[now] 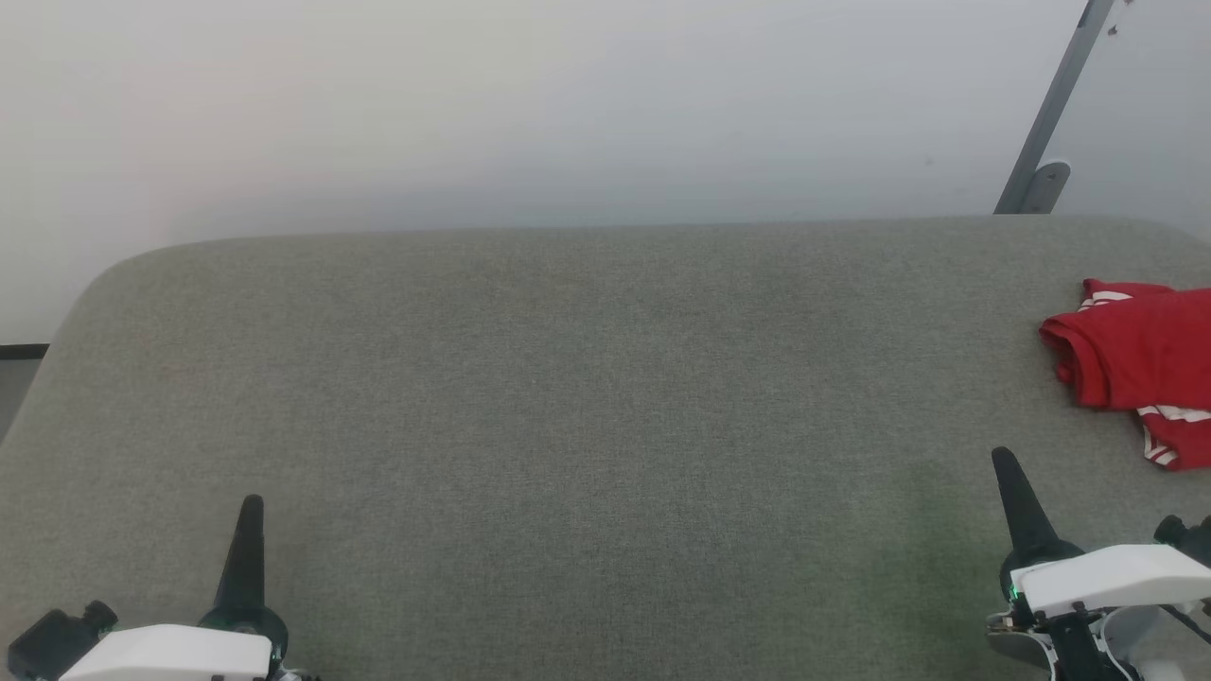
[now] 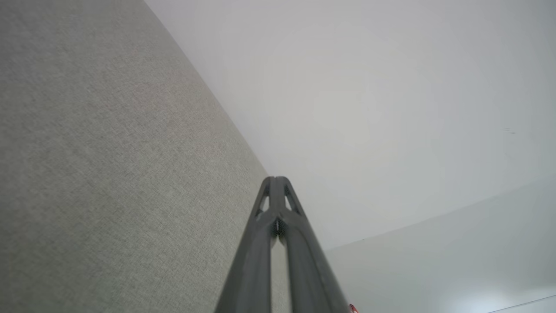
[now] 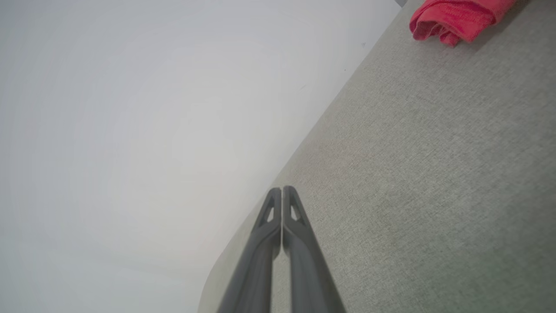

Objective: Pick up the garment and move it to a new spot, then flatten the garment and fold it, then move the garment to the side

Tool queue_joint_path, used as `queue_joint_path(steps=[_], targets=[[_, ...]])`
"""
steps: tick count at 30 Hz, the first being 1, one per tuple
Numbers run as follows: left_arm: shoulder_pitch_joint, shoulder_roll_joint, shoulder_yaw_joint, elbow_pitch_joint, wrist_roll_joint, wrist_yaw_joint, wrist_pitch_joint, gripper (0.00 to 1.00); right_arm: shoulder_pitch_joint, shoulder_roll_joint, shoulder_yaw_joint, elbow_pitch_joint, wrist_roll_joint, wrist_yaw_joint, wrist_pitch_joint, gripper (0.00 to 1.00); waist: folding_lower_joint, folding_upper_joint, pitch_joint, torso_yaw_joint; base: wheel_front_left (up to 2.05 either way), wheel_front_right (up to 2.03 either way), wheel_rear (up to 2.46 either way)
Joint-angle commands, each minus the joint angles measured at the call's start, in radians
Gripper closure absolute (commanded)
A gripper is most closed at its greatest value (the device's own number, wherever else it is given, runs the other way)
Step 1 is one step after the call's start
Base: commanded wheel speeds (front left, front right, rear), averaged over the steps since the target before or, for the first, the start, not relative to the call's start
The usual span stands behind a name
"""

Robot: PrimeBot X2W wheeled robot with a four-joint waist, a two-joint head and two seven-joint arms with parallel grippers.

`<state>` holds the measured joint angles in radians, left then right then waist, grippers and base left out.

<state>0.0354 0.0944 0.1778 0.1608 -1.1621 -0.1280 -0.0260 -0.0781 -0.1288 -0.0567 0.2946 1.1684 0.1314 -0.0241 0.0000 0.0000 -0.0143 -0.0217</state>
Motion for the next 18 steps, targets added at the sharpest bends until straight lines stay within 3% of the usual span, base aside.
queue_joint_path(steps=[1, 18], targets=[[-0.026, 0.004, -0.002, -0.003, -0.025, -0.002, 0.009, 1.00, -0.021, 0.001, -0.005, -0.016, 0.026, -0.001, 0.008, 1.00, 0.0000, 0.0000, 0.000, 0.001, 0.00, 0.00, 0.00], [-0.066, -0.011, -0.022, 0.024, -0.157, -0.003, 0.051, 1.00, -0.025, 0.026, -0.023, -0.028, 0.156, -0.001, 0.050, 1.00, 0.0000, 0.0000, 0.005, 0.006, 0.00, 0.00, 0.00]])
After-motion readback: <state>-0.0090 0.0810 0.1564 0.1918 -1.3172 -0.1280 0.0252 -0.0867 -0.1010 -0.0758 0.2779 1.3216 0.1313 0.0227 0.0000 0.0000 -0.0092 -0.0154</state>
